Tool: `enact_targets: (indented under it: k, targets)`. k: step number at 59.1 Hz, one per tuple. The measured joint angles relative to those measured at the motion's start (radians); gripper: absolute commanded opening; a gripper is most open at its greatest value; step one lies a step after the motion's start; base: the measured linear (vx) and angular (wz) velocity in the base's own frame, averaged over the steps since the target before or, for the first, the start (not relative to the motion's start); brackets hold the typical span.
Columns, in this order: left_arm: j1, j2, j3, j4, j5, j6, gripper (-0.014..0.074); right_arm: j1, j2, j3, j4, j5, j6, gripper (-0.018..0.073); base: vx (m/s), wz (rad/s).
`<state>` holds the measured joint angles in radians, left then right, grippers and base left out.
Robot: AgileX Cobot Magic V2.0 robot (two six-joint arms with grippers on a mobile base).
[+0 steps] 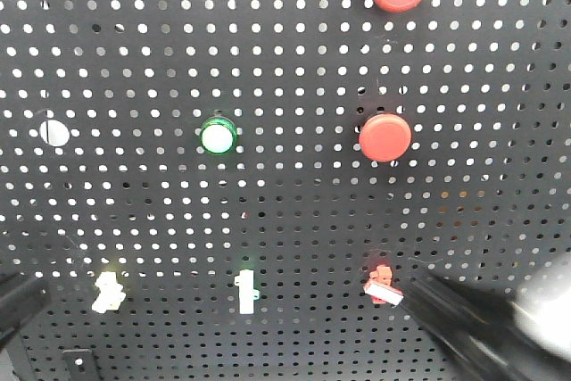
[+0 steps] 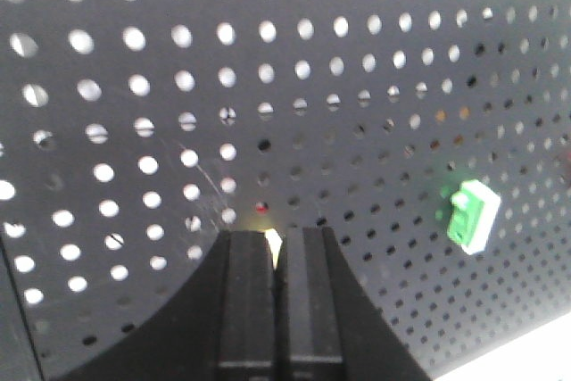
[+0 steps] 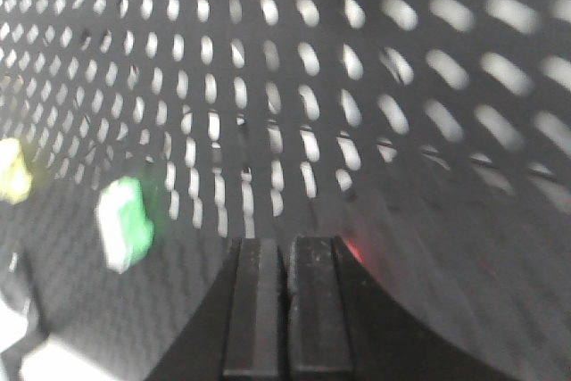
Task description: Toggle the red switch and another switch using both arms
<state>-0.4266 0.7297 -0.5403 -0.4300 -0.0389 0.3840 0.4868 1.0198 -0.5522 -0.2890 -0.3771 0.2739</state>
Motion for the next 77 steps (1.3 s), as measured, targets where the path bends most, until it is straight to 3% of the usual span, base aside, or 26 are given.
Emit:
enact_targets:
  k: [18, 28, 42, 53, 64, 77]
  targets:
    - [0.000, 0.000, 0.000, 0.000, -0.017, 0.003, 0.0002, 0.001, 0.150, -0.072, 0.000, -0.041, 0.047, -0.0006, 0.00, 0.00]
    - [0.000, 0.000, 0.000, 0.000, -0.027, 0.003, 0.0002, 0.003, 0.168, -0.077, -0.027, 0.025, 0.144, -0.0006, 0.00, 0.00]
    - [0.000, 0.000, 0.000, -0.003, -0.092, 0.003, 0.0002, 0.040, 0.163, -0.084, -0.225, 0.181, 0.410, -0.0006, 0.00, 0.00]
    - [0.000, 0.000, 0.000, -0.003, -0.114, 0.003, 0.0002, 0.107, 0.166, -0.078, -0.369, 0.315, 0.542, -0.0006, 0.00, 0.00]
    - [0.000, 0.000, 0.000, -0.003, -0.113, 0.003, 0.0002, 0.117, 0.149, -0.078, -0.393, 0.286, 0.550, -0.0006, 0.00, 0.00]
    - [0.000, 0.000, 0.000, -0.003, -0.112, 0.003, 0.0002, 0.117, 0.087, -0.078, -0.395, 0.159, 0.421, -0.0006, 0.00, 0.00]
